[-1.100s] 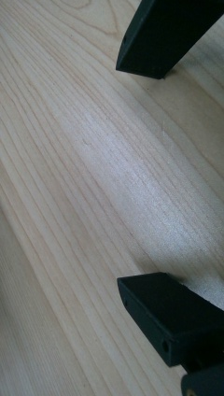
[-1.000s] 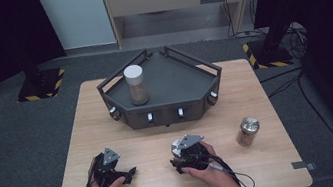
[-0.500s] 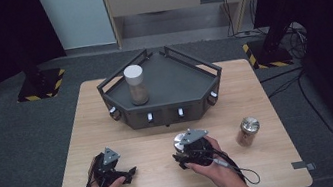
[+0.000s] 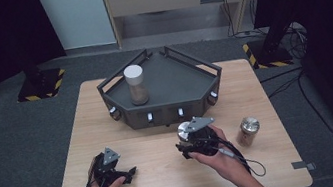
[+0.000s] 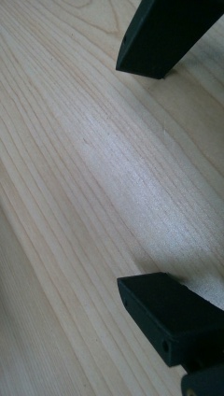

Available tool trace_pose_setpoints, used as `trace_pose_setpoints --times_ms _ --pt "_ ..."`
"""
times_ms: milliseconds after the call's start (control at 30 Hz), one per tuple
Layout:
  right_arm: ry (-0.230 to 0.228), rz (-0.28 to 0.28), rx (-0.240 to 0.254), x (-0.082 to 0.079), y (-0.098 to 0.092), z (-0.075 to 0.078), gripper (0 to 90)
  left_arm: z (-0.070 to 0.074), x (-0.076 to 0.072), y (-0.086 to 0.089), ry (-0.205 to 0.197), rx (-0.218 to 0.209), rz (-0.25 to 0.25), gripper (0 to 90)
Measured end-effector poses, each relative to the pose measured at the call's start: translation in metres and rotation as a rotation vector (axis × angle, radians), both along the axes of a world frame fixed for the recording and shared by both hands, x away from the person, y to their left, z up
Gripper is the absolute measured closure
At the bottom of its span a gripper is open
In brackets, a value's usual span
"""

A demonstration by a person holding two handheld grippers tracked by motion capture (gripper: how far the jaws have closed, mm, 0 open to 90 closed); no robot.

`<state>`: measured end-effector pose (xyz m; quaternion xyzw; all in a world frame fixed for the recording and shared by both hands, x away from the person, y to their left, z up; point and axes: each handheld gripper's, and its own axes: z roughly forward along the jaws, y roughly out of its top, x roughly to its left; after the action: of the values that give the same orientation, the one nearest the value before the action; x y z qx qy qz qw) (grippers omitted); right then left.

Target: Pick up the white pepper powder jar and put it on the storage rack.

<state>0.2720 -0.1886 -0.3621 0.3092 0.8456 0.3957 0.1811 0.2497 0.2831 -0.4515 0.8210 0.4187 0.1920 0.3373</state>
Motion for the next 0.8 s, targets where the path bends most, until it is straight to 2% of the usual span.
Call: trace_pose_setpoints --times_ms 133,567,800 --pt "-0.006 -0.009 0.014 0.002 -0.003 0.011 30.8 0.000 0.001 0.000 0.000 0.001 0.000 0.0" --pt "-0.033 -0.010 0.003 0.009 0.001 0.043 30.8 0.000 0.001 0.000 -0.001 -0.001 0.000 0.0" --pt "-0.039 -0.020 -0.001 0.015 0.006 0.056 30.8 0.000 0.001 0.000 -0.001 -0.001 0.000 0.0"
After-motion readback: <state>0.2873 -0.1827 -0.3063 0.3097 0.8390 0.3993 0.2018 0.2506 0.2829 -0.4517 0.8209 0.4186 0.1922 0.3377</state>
